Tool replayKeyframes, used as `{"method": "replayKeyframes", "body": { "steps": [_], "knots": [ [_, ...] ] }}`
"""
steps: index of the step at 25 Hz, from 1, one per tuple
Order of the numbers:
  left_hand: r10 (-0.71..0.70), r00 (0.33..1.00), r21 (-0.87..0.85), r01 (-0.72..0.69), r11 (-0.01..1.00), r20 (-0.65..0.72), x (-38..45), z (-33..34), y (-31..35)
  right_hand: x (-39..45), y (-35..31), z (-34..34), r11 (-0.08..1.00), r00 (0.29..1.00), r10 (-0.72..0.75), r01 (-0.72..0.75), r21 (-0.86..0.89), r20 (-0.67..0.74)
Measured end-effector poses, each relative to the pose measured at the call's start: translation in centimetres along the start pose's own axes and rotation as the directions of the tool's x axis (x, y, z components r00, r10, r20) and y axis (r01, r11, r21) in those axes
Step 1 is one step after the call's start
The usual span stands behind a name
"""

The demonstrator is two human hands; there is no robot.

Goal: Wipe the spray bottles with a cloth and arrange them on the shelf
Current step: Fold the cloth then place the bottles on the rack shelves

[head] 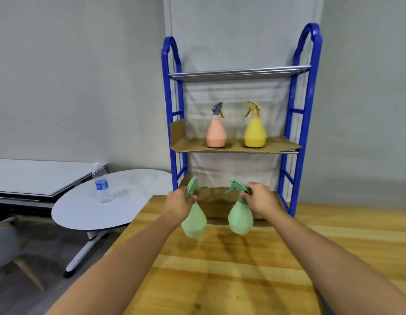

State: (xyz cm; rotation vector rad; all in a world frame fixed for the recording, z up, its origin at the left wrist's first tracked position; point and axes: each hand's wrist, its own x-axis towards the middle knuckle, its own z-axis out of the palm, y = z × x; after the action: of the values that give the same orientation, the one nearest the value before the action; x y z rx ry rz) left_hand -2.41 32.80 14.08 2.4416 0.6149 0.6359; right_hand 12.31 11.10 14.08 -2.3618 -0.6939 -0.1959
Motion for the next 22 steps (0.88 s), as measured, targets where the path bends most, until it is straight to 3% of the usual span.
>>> {"method": "replayKeyframes", "body": {
  "steps": [8, 13, 18, 22],
  "knots": [
    [0.087, 0.996, -0.083, -0.086, 0.993, 0.015, 9.2, 5.7, 2.9, 8.2, 5.2, -1.1, 1.0, 0.996, 0.015, -0.016, -0.013, -0.087],
    [0.058, 0.998, -0.149, -0.053, 0.987, 0.035, 14.4, 9.6, 2.7, 13.6, 7.2, 1.7, 0.998, 0.989, 0.057, -0.057, 0.002, -0.135],
    [0.049, 0.994, -0.122, -0.036, 0.992, 0.098, 16.7, 13.3, 1.7, 15.2, 9.2, 4.2, 0.992, 0.993, 0.117, -0.116, 0.051, -0.026],
    [0.078, 0.989, -0.223, -0.048, 0.974, 0.129, 16.3, 15.1, 0.4, 13.6, 9.5, 5.6, 0.986, 0.993, 0.113, -0.106, 0.13, -0.044]
  ]
}}
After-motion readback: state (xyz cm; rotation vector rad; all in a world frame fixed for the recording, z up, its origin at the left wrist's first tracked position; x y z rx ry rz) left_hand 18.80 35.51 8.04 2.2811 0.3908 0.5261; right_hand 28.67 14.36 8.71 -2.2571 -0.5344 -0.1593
